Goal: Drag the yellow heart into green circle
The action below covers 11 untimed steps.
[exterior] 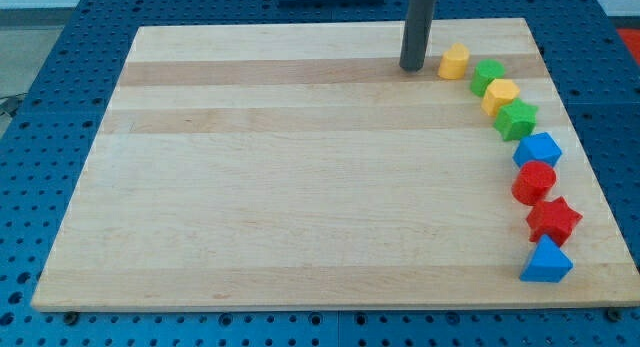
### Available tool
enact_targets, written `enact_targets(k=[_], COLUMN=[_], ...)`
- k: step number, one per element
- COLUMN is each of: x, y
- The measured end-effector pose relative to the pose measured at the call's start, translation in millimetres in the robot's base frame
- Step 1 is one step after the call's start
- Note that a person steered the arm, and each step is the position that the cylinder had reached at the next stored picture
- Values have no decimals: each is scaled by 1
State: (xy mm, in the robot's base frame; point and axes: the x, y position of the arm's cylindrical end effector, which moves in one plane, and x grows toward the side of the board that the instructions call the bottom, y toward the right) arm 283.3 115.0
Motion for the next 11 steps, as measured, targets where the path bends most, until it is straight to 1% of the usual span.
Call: enact_targets(k=[1, 2, 4, 6, 7, 8, 9, 10, 11], x=[-9, -10, -9, 16, 12, -9, -9, -9, 2], y=[31, 32, 30, 9, 9, 21, 41, 45, 9])
